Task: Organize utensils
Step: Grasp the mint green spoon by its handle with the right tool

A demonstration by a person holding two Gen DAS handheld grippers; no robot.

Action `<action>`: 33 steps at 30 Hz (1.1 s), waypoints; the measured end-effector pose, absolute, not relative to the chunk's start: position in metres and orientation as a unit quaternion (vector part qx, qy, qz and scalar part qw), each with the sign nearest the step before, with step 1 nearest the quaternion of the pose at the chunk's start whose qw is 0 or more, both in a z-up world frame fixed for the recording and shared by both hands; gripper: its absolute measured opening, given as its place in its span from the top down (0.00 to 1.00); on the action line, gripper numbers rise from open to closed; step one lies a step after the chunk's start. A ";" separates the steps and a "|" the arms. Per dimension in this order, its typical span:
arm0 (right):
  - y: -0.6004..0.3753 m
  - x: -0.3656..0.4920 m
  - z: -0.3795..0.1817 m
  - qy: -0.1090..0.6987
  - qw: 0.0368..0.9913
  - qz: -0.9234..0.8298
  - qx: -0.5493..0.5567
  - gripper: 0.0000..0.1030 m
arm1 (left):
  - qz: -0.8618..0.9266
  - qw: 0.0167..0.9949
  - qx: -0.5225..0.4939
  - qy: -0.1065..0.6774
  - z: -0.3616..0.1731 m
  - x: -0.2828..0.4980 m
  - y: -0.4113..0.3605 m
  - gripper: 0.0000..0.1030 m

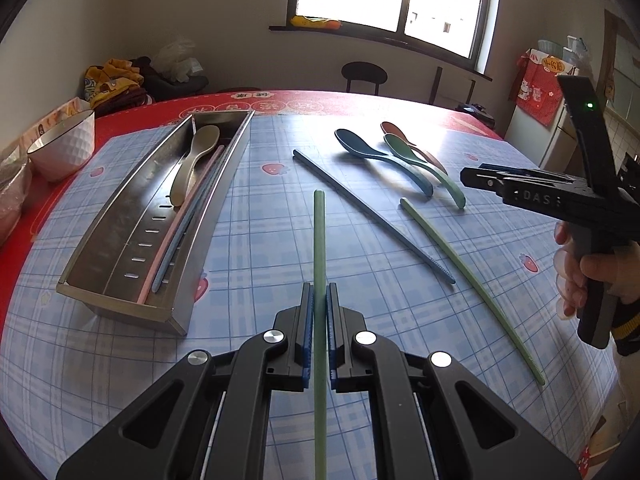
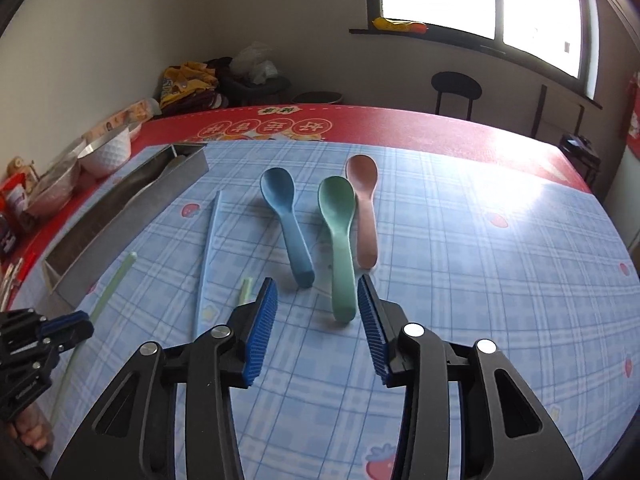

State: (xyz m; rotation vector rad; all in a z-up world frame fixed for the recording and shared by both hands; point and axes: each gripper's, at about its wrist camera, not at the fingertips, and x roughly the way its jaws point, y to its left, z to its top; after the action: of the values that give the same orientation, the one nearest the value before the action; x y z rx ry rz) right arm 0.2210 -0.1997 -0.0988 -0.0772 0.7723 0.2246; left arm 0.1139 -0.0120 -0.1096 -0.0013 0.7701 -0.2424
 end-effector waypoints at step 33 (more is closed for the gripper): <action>-0.210 0.290 -0.123 0.424 0.902 0.061 0.053 0.88 | -0.119 0.921 -0.021 0.371 -0.109 0.113 -0.005 0.94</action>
State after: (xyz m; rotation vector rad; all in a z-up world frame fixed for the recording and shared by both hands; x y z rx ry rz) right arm 0.2898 -0.2098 -0.1234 0.1101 0.8771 0.1265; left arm 0.1131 -0.0046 -0.1092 -0.0423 0.7620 -0.2443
